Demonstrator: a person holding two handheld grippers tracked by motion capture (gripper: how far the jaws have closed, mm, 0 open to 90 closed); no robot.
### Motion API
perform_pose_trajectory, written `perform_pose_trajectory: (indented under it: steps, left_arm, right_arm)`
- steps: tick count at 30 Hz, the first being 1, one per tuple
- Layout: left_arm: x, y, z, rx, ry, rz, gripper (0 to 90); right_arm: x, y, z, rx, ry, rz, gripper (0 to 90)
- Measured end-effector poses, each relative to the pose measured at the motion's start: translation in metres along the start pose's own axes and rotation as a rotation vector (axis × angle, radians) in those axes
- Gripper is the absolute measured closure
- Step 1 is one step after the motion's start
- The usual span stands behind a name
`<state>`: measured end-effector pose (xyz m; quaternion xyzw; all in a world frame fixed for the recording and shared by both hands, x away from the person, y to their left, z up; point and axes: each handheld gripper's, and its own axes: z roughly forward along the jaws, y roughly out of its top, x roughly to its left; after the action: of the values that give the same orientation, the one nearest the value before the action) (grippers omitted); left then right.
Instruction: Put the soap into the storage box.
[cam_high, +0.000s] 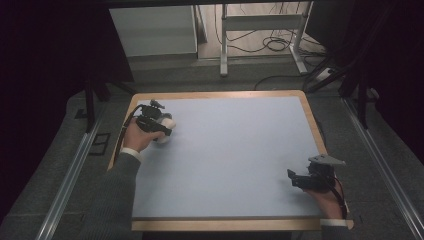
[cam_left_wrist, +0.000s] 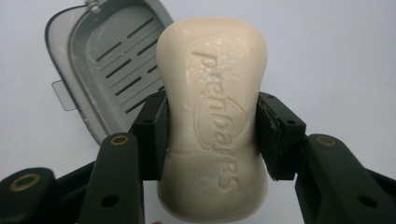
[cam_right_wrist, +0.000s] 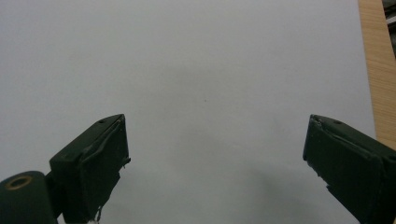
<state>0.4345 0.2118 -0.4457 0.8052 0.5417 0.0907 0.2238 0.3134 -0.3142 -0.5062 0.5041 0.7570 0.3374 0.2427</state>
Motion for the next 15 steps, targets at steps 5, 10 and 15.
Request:
perform_pose_trajectory:
  steps: [5,10,15]
  left_arm:
    - [0.005,0.003,0.005,-0.010,0.004,-0.024,49.8]
    - [0.010,0.006,0.008,-0.037,0.018,-0.047,49.8]
    - [0.019,0.012,0.017,-0.048,0.028,-0.102,49.8]
  right_arm:
    - [0.000,0.000,0.000,-0.002,0.000,-0.001,6.5]
    - [-0.001,0.000,0.000,0.001,0.000,0.004,6.5]
    - [-0.003,-0.001,0.001,0.004,0.000,0.003,6.5]
